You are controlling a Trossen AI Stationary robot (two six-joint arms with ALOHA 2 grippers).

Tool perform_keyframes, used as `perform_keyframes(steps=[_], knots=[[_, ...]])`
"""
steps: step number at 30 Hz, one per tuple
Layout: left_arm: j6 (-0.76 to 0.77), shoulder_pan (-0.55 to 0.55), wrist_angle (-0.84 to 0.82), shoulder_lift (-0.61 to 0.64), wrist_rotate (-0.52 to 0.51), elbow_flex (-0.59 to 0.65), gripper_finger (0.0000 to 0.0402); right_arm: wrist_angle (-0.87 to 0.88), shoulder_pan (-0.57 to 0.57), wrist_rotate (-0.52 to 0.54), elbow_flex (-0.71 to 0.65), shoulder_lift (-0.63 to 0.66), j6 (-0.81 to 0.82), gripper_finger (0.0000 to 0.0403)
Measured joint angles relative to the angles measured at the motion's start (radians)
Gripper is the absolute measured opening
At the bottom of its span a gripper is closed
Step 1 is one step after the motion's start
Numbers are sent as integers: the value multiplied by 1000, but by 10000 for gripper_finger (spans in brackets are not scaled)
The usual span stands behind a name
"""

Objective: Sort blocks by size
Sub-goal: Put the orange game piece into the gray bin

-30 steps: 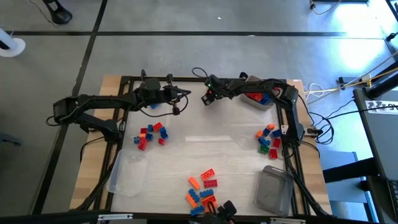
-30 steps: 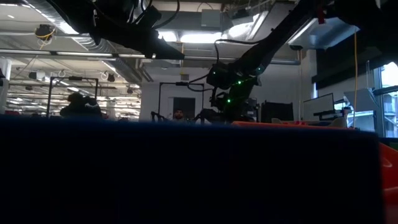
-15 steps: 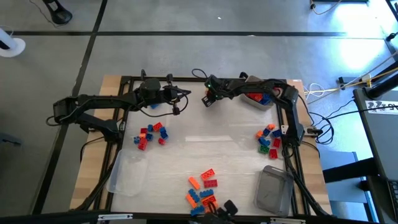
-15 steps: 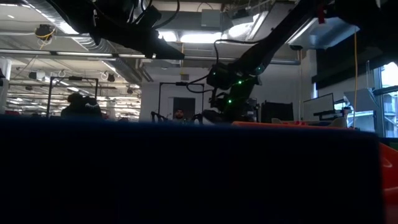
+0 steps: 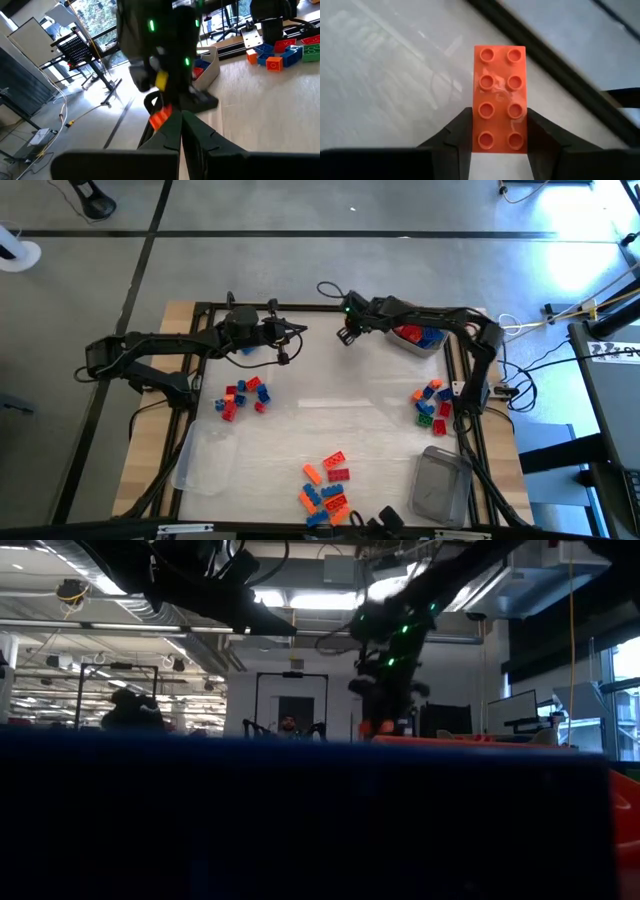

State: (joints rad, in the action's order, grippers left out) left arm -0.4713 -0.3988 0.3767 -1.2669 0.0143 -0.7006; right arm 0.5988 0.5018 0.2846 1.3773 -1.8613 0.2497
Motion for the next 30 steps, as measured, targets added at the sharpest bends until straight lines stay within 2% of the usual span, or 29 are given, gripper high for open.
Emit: perform_keyframes(steps=[8,13,16,23,30], knots=[[0,0,0,0,0,0,0,224,0,121,0,198,4,149],[0,0,0,0,0,0,0,364,3,229,-10,302,37,141],[0,0,0,0,0,0,0,400,3,239,-49,364,53,142],[0,0,0,0,0,0,0,422,3,239,-193,524,93,146],[0,0,6,0,0,0,0,358,3,240,-383,648,115,148]])
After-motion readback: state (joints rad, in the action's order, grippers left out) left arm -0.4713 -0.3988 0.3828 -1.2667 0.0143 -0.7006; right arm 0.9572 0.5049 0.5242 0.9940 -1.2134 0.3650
